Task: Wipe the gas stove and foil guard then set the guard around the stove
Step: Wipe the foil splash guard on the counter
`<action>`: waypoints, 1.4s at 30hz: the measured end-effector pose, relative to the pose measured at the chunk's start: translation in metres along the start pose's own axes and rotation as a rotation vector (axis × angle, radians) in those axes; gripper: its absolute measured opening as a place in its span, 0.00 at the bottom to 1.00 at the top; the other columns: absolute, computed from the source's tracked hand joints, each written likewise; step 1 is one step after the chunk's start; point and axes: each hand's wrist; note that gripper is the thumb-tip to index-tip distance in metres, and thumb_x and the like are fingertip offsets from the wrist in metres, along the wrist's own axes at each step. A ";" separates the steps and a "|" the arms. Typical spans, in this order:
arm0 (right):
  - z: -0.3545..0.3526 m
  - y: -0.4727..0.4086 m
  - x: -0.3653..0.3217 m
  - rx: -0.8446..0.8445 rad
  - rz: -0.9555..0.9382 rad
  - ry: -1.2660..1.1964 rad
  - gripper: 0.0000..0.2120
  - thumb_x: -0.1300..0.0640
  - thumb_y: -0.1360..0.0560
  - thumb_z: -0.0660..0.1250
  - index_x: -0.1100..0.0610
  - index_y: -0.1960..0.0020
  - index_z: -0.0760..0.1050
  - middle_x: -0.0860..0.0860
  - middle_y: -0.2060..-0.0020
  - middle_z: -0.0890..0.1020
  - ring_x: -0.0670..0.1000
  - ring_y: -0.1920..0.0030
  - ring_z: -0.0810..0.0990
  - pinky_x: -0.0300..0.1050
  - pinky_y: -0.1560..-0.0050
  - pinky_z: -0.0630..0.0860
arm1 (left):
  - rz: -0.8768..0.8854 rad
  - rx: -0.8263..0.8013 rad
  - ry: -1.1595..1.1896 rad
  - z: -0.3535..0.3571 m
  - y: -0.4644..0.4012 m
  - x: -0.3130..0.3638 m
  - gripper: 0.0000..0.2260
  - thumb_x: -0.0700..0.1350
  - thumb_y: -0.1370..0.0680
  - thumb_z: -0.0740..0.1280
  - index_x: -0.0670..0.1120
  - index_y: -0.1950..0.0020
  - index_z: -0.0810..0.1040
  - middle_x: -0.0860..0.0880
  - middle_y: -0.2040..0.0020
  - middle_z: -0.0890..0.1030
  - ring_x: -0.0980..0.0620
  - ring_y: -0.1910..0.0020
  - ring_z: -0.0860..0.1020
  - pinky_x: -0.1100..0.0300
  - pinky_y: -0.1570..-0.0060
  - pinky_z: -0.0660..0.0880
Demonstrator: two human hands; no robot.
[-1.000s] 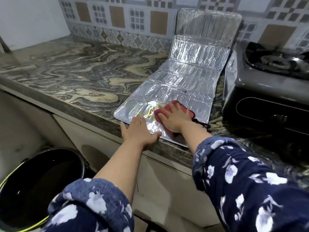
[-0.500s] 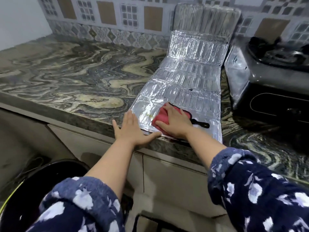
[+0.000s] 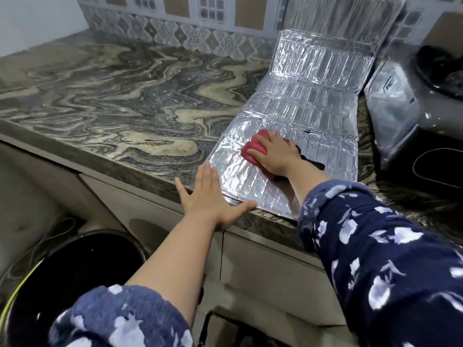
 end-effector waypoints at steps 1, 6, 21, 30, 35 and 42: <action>-0.001 -0.001 0.005 0.000 0.020 0.000 0.32 0.33 0.23 0.45 0.45 0.23 0.47 0.52 0.22 0.46 0.55 0.22 0.44 0.61 0.25 0.43 | -0.004 -0.010 -0.002 -0.001 0.000 0.000 0.57 0.81 0.38 0.43 0.44 0.23 0.34 0.49 0.23 0.33 0.53 0.24 0.32 0.31 0.31 0.36; 0.001 0.005 -0.001 0.005 -0.003 0.004 0.29 0.37 0.21 0.44 0.45 0.23 0.47 0.49 0.22 0.45 0.52 0.22 0.44 0.60 0.25 0.42 | -0.035 -0.075 0.033 -0.005 -0.001 0.003 0.57 0.81 0.38 0.47 0.45 0.24 0.32 0.50 0.23 0.31 0.54 0.25 0.31 0.30 0.32 0.35; -0.006 -0.049 -0.022 -0.053 -0.388 -0.025 0.29 0.39 0.20 0.47 0.48 0.22 0.50 0.49 0.22 0.50 0.52 0.22 0.47 0.60 0.26 0.44 | -0.186 -0.286 0.050 -0.026 -0.008 0.017 0.58 0.79 0.37 0.56 0.47 0.25 0.28 0.53 0.26 0.25 0.55 0.27 0.27 0.28 0.34 0.34; -0.008 -0.040 0.009 -0.037 -0.273 -0.017 0.28 0.40 0.20 0.46 0.49 0.23 0.50 0.49 0.22 0.47 0.51 0.22 0.45 0.61 0.25 0.42 | -0.287 -0.379 0.051 -0.041 -0.028 0.036 0.61 0.70 0.39 0.68 0.44 0.24 0.32 0.48 0.24 0.28 0.51 0.26 0.29 0.31 0.34 0.29; -0.009 -0.036 0.014 -0.014 -0.315 -0.091 0.28 0.40 0.20 0.49 0.49 0.23 0.52 0.47 0.22 0.46 0.50 0.22 0.48 0.60 0.25 0.41 | -0.072 -0.188 0.073 -0.054 -0.067 0.046 0.59 0.74 0.36 0.64 0.44 0.23 0.34 0.46 0.24 0.30 0.50 0.25 0.31 0.34 0.29 0.34; -0.005 -0.050 0.017 0.000 -0.309 -0.075 0.27 0.41 0.19 0.47 0.48 0.23 0.51 0.45 0.22 0.51 0.49 0.22 0.47 0.59 0.25 0.44 | 0.185 -0.096 0.110 -0.056 -0.126 0.041 0.66 0.75 0.43 0.68 0.42 0.23 0.35 0.47 0.21 0.36 0.52 0.23 0.38 0.38 0.26 0.39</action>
Point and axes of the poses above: each hand's wrist, its own y-axis away from the middle knuckle, its own z-axis out of the palm, x = y × z
